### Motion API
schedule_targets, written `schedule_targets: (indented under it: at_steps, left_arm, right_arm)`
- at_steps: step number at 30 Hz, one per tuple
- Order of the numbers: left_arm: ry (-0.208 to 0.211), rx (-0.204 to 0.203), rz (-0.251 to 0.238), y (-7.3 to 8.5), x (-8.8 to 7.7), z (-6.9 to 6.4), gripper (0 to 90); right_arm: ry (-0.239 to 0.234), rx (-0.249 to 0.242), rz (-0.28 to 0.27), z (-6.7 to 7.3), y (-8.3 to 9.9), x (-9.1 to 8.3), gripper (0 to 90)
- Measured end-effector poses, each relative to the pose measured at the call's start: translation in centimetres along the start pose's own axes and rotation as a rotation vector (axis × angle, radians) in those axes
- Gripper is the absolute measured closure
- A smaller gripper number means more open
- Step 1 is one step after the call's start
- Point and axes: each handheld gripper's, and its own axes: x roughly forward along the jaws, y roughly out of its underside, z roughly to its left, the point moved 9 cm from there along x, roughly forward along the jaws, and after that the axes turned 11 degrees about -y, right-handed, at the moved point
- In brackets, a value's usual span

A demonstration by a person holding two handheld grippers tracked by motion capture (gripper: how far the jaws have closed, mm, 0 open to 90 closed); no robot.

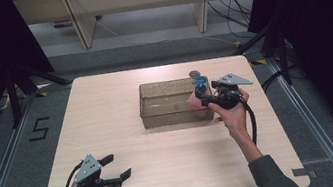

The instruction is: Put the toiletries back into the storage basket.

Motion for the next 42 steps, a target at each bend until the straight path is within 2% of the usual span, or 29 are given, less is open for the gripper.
schedule_targets:
  at_steps: [1,2,4,5,6,7,9,11,15,16,19,22,23,24,25,29,30,32,33,40,42]
  left_arm:
    - [0.000,0.004,0.001,0.0,0.0,0.0,16.9]
    - [-0.004,0.007,0.007,0.1,0.0,0.0,16.9]
    - [-0.002,0.005,0.006,0.0,0.0,0.0,16.9]
    - [-0.003,0.004,0.004,0.0,0.0,0.0,16.9]
    - [-0.003,0.006,0.004,0.0,-0.1,0.0,16.9]
    - [-0.003,0.007,0.004,0.0,-0.1,0.0,16.9]
    - [-0.003,0.003,0.004,0.0,0.0,0.0,16.9]
    - [-0.003,0.006,0.004,0.0,-0.1,0.0,16.9]
    - [-0.005,0.005,0.005,0.0,0.0,0.0,16.9]
    - [-0.005,0.006,0.003,0.0,0.0,0.0,16.9]
    - [-0.007,0.001,0.002,0.0,-0.1,0.1,16.9]
    - [-0.006,0.005,0.002,0.0,-0.1,0.1,16.9]
    - [-0.007,0.001,0.002,0.0,-0.1,0.1,16.9]
    - [-0.007,0.001,0.002,0.0,-0.1,0.1,16.9]
    - [-0.006,0.003,0.001,0.0,-0.1,0.1,16.9]
    - [-0.006,0.003,0.001,0.0,-0.1,0.0,16.9]
    - [-0.007,0.004,0.002,0.0,-0.1,0.0,16.9]
    - [-0.006,0.008,0.002,0.0,-0.1,0.0,16.9]
    - [-0.007,0.006,0.002,0.0,-0.1,0.0,16.9]
    - [-0.008,0.007,0.001,0.0,0.0,0.0,16.9]
    - [-0.007,0.009,0.000,0.0,-0.1,0.0,16.9]
  right_arm:
    - [0.002,-0.022,-0.002,-0.1,-0.1,-0.2,24.0]
    - [0.003,-0.007,0.004,0.0,0.0,-0.6,24.0]
    - [-0.002,-0.015,-0.006,0.0,-0.1,-0.7,24.0]
    - [-0.001,0.006,-0.007,0.2,0.0,-0.8,24.0]
    - [0.004,-0.018,0.000,0.0,0.0,-1.0,23.8]
    - [-0.016,0.004,-0.003,0.3,0.1,-1.1,23.8]
    - [-0.002,0.008,0.004,0.4,0.2,-1.4,23.9]
    - [-0.014,-0.007,-0.003,0.5,0.1,-1.5,23.7]
    - [-0.022,-0.004,-0.007,0.8,0.2,-1.7,22.9]
    - [-0.009,-0.027,0.003,0.7,0.2,-1.8,22.9]
    - [-0.021,0.002,0.007,1.2,0.5,-2.0,22.0]
    - [-0.030,-0.010,0.005,1.2,0.6,-2.1,21.7]
    - [-0.025,0.011,0.007,1.4,0.8,-2.3,21.2]
    - [-0.025,0.011,0.007,1.4,0.8,-2.3,21.2]
    - [-0.031,-0.006,0.009,1.4,0.8,-2.4,21.3]
    - [-0.034,0.001,0.011,1.8,0.9,-3.0,21.4]
    - [-0.032,-0.022,-0.003,1.7,0.8,-3.1,21.4]
    - [-0.042,-0.004,-0.002,2.0,0.9,-3.1,21.4]
    - [-0.042,-0.016,0.004,2.2,1.0,-3.4,21.4]
    - [-0.054,-0.006,0.001,2.9,1.4,-3.8,21.6]
    - [-0.062,-0.024,-0.002,3.0,1.4,-3.9,21.7]
